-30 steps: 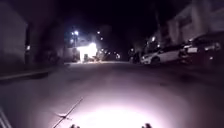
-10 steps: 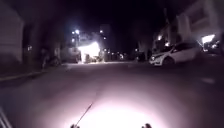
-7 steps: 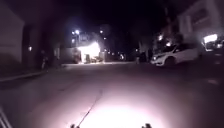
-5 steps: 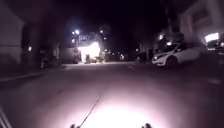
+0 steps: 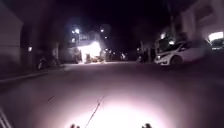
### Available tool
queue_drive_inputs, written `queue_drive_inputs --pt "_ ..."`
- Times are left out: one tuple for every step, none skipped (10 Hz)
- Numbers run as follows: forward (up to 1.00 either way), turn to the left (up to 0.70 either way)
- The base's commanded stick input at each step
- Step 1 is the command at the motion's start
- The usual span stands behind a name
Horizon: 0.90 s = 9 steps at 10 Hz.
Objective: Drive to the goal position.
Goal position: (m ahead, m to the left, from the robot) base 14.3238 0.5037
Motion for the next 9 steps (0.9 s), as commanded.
queue_drive_inputs --pt "0.70 0.00" --pt "0.70 0.00" --pt "0.70 -0.10" --pt "0.70 -0.34" --pt "0.70 -0.14" --pt "0.70 0.00" --pt "0.70 0.00" --pt "0.70 0.00" --pt "0.70 0.00"
